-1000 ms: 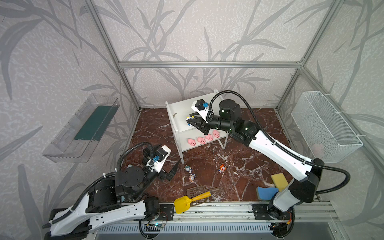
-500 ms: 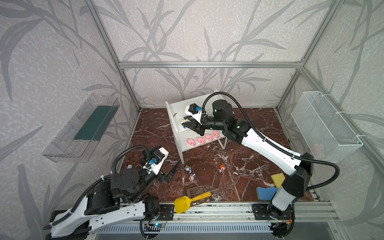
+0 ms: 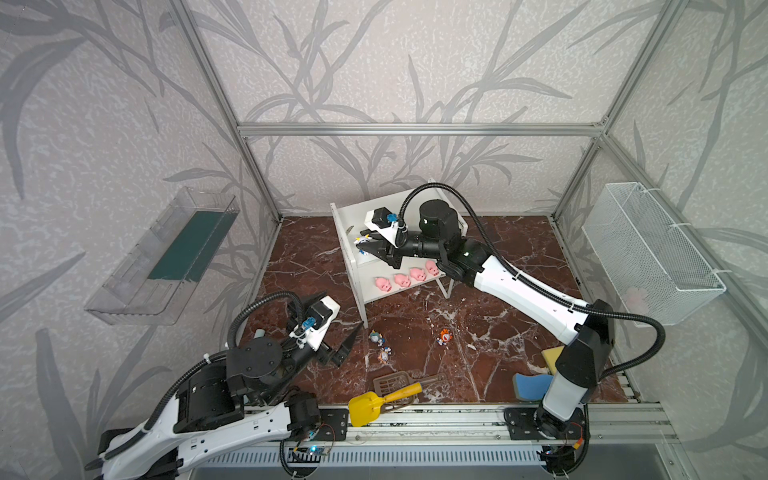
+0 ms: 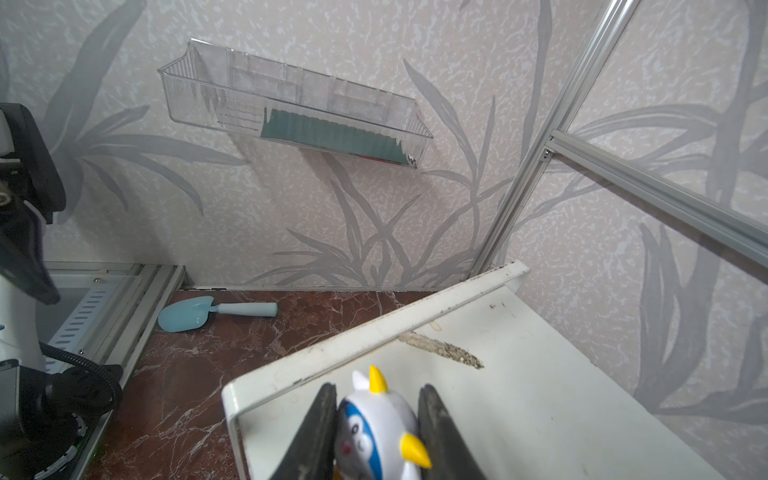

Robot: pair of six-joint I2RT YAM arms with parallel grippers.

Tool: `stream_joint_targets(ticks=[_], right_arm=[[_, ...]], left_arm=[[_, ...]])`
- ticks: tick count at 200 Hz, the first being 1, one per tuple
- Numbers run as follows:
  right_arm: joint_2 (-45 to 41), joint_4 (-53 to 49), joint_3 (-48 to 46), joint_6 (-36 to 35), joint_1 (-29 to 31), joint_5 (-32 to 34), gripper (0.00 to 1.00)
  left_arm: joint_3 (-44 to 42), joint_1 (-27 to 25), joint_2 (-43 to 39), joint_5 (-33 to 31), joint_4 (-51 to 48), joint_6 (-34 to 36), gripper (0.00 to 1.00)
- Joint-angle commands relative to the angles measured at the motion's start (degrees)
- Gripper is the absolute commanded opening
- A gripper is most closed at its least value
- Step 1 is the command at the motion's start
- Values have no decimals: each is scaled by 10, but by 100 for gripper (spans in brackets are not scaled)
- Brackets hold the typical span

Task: Place and organize the plastic toys onto the shelf
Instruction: 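Lower the white figure onto the top tier with the right gripper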

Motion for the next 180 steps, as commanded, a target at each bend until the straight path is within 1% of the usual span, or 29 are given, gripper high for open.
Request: stream_joint_targets(ticks=[1, 23, 37, 54, 86, 121, 125, 141, 180], right_arm=[[14, 8, 8, -5, 1, -9, 27], [17, 2, 13, -12, 0, -6, 30], [16, 3, 10, -12, 0, -4, 35], [15, 5, 7, -13, -1, -2, 43], [11, 6, 5, -13, -2, 3, 48], [2, 1, 2, -15, -7, 3, 48], [2, 0, 1, -15, -8, 3, 48], [-4, -3, -3, -15, -10, 1, 48], [-23, -1, -27, -17, -16, -2, 48]], left_arm=[[-8, 14, 0, 25, 15, 0, 99], [-11, 30, 2, 42, 18, -2, 99], [-13, 39, 3, 51, 20, -3, 99], [-15, 47, 6, 58, 22, -3, 99], [-18, 62, 9, 73, 25, -3, 99], [-19, 73, 9, 84, 28, -4, 99], [-20, 74, 21, 85, 28, -3, 99], [-20, 78, 25, 89, 29, -3, 99], [-22, 85, 29, 94, 31, -4, 99]])
